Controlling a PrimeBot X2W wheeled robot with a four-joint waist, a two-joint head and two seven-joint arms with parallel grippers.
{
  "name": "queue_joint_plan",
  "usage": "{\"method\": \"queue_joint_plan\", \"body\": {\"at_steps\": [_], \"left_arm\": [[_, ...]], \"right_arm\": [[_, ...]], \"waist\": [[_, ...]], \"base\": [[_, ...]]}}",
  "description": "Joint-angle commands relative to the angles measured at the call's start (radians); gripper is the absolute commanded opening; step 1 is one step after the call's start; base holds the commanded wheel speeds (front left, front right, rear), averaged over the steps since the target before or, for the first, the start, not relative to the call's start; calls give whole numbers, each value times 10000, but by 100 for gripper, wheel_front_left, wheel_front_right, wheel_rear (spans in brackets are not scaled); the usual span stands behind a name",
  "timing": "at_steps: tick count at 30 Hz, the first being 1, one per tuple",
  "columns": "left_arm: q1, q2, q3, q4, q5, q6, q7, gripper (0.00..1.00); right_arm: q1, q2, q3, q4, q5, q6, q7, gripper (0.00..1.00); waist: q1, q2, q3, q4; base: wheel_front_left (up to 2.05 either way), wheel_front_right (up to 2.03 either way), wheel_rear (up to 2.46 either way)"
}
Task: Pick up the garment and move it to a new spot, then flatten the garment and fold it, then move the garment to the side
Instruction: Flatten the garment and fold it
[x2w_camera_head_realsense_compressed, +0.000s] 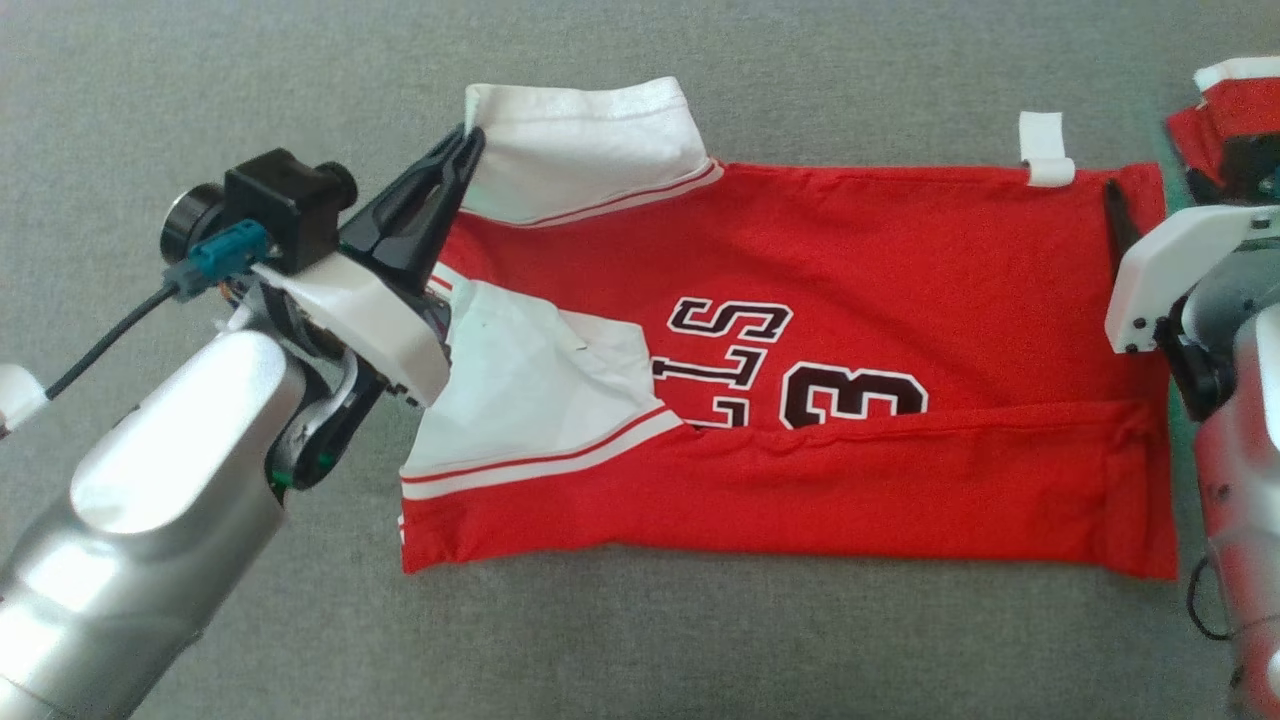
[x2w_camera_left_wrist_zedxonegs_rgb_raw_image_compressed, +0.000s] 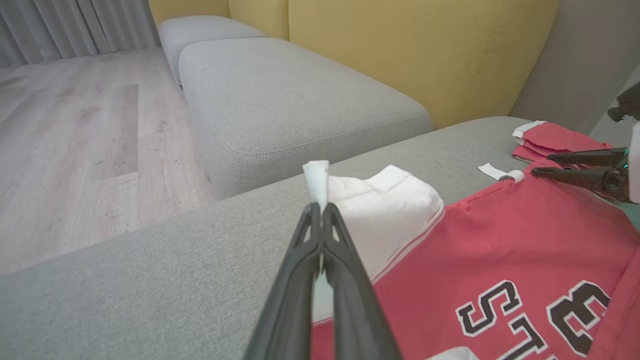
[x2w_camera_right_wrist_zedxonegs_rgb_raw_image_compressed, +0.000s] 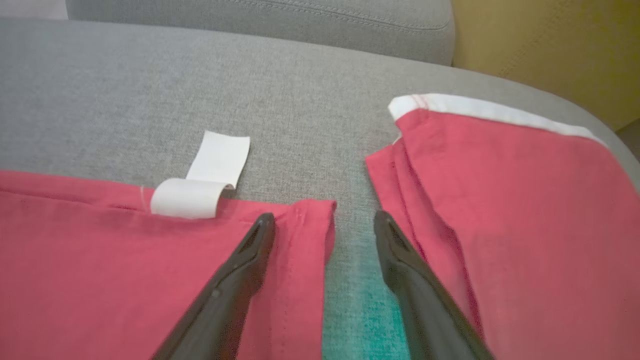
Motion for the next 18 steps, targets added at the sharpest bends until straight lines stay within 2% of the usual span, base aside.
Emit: {"method": "queue_joint_plan", "body": {"at_steps": [1,9,10,11,18], "left_arm": [[-225,441,400,-327,9,72,8,0],[-286,577,369,-665,38,205,211,0],[-296,585,371,-663,32,215,227,0],[-312,599,374,-647,28,229,253,0],[-433,760,560,-192,-19,465,314,0]], "right_arm": [[-334,-127,235,-169,-105,67,-63,100],[-1082,-278,659,1392,-454,67,-105,100],[-1166,-250,754,1562,-381,67,-79,78],[-1254,-226,853,1713,-279,67,-60,2],[-1941,-229,1877,2011,578,67,-558,0]], "waist": [[0,0,68,33],[0,0,242,36],[0,0,236,27],[0,0,224,14],[0,0,-47,-242]], "base": [[0,0,0],[0,0,0],[0,0,0],[0,0,0],[0,0,0]]}}
